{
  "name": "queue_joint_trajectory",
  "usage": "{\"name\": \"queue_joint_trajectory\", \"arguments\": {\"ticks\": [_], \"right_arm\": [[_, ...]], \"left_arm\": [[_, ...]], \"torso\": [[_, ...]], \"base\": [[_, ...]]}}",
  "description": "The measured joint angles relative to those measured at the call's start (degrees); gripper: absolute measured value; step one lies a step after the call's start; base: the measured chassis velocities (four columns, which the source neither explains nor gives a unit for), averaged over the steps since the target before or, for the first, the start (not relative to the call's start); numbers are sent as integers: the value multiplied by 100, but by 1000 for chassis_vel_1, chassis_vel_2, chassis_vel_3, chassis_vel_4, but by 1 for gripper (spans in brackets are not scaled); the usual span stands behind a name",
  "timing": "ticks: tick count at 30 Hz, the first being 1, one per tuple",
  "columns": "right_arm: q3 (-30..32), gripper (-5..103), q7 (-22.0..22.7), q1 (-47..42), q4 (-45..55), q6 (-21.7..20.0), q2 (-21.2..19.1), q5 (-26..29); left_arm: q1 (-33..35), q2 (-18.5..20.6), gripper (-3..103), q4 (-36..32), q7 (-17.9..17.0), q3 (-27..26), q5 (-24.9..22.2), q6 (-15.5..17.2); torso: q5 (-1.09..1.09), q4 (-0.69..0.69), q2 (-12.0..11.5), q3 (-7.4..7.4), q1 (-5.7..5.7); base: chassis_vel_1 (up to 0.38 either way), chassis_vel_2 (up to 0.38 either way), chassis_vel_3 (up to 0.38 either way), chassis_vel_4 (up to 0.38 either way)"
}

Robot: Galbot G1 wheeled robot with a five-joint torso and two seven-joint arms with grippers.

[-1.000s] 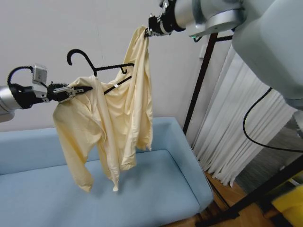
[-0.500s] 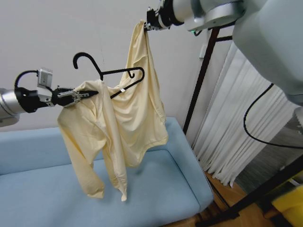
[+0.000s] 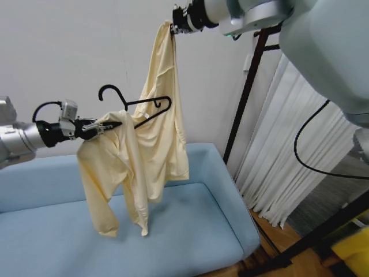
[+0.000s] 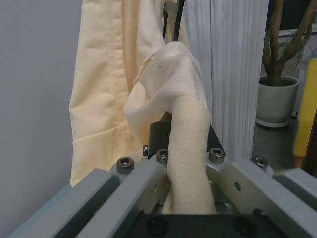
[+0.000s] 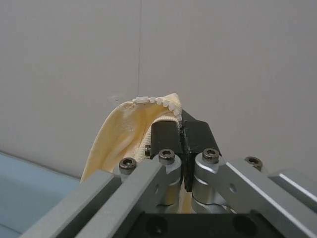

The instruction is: Pick up the clothes from the sofa and hang them on the clothes hanger.

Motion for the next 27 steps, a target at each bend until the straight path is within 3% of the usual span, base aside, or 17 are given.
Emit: {"name": "queue_joint_trajectory", "arguments": {"ticks": [3, 4, 8, 11, 15, 20, 27], "right_arm": [[-79, 1, -39, 81, 43, 0, -182, 84], [-79, 1, -39, 81, 43, 0, -182, 84], [-126, 1, -4, 115, 101, 0, -288, 222], [-160, 1, 11, 129, 80, 0, -228, 244], [-209, 1, 36, 179, 43, -1, -97, 264], [-206, 1, 177, 272, -24, -1, 190, 339], [-245, 1, 197, 291, -33, -3, 236, 359]], "left_arm": [[197, -725, 3, -255, -141, -55, 446, 18], [197, -725, 3, -255, -141, -55, 446, 18], [234, -1336, 3, -166, -404, 134, 1072, -164], [138, -1502, 3, -74, -635, 288, 1194, -229], [-270, -1474, 3, 138, -709, 716, 1169, -276], [-1409, -1242, 3, 552, -631, 1748, 1056, -315], [-2598, -942, 3, 899, -581, 2380, 684, -249]], "torso": [[2, 0, 0, 0, 0], [2, 0, 0, 0, 0], [3, 0, 0, 0, -1], [2, 2, 0, 0, 0], [0, 4, 0, 0, 0], [1, 0, 0, 0, 0], [3, 1, 0, 0, 0]], "base": [[0, 0, 0, 0], [0, 0, 0, 0], [0, 0, 0, 0], [0, 0, 0, 0], [0, 0, 0, 0], [0, 0, 0, 0], [0, 0, 0, 0]]}}
